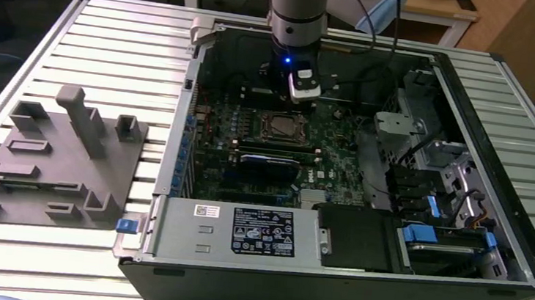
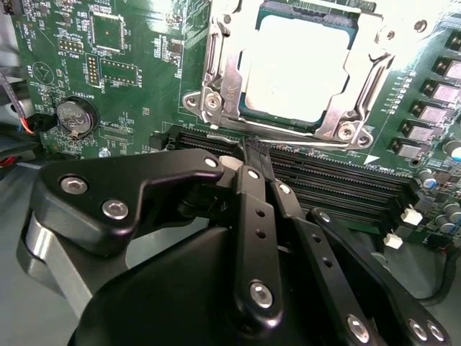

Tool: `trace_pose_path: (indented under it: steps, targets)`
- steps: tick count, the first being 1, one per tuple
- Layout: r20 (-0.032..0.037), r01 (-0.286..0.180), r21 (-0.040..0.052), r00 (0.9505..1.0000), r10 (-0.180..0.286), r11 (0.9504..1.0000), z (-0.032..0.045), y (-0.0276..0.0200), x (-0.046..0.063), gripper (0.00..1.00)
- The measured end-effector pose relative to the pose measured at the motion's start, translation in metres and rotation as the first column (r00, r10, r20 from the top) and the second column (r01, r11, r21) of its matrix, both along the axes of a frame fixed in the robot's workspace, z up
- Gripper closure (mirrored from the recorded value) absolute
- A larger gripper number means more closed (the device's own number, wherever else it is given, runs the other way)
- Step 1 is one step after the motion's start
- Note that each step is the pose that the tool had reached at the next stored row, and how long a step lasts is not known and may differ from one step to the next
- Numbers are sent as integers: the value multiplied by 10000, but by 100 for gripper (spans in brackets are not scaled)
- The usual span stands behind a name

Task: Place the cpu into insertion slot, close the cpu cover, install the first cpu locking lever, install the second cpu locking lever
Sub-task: 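Install the first cpu locking lever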

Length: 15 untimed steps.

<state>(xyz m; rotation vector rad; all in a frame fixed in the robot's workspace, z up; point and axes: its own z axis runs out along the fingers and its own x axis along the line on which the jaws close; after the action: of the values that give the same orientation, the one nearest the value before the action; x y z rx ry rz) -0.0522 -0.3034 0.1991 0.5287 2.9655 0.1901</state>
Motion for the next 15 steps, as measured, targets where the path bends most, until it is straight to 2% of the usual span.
trace_pose_path:
  steps: [15]
  targets:
    - [0,-2,-104,10000,2,9999,-2,4,38,89]
